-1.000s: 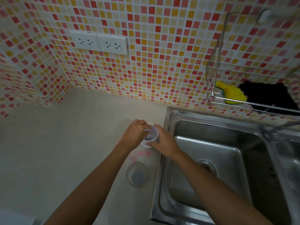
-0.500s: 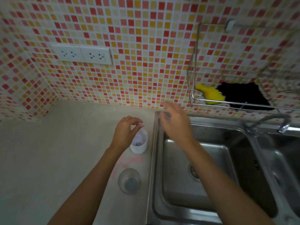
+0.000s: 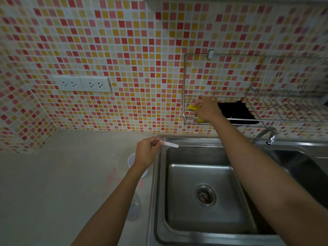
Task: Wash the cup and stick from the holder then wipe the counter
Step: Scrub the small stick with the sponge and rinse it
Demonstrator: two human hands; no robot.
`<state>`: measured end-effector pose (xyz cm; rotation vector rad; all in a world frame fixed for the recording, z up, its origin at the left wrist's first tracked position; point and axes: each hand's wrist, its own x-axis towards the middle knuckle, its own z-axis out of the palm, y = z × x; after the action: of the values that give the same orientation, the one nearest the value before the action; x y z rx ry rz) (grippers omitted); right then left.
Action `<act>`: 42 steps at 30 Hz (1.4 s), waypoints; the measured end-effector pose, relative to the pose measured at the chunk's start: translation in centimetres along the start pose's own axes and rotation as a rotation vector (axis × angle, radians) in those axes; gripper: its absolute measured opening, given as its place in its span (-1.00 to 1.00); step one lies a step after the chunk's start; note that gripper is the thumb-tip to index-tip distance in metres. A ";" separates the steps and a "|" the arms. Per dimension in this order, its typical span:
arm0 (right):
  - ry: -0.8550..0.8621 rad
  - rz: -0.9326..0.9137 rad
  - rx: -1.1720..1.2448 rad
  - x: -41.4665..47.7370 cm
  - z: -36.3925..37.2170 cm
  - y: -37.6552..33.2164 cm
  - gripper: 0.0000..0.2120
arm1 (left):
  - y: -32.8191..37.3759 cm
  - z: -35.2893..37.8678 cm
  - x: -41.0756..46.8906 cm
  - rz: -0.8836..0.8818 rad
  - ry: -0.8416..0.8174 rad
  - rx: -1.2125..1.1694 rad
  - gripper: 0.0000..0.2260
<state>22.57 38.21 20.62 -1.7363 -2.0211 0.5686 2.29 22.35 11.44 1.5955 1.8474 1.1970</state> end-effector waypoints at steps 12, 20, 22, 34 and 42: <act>0.340 -0.316 0.413 -11.5 -2.9 3.0 -0.59 | 6.1 4.6 -4.2 -0.077 0.040 -0.049 -0.88; 0.168 -0.485 0.063 -15.7 1.3 9.5 -0.68 | 11.2 9.7 -6.0 -0.053 0.066 -0.179 -0.90; 0.186 -0.524 0.019 -16.3 1.7 10.2 -0.65 | 11.1 11.2 -6.2 -0.098 0.065 -0.210 -0.90; 0.209 -0.380 0.107 -18.6 0.5 15.1 -0.58 | 12.5 15.2 -8.0 -0.219 0.082 -0.209 -0.84; 0.278 -0.580 -0.206 -17.8 -1.7 17.8 -0.68 | 13.7 15.9 -9.5 -0.149 -0.002 -0.244 -0.89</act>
<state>40.53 23.18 11.37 -1.1491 -2.2805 -0.0661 24.98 18.25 11.91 1.3034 1.7101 1.2957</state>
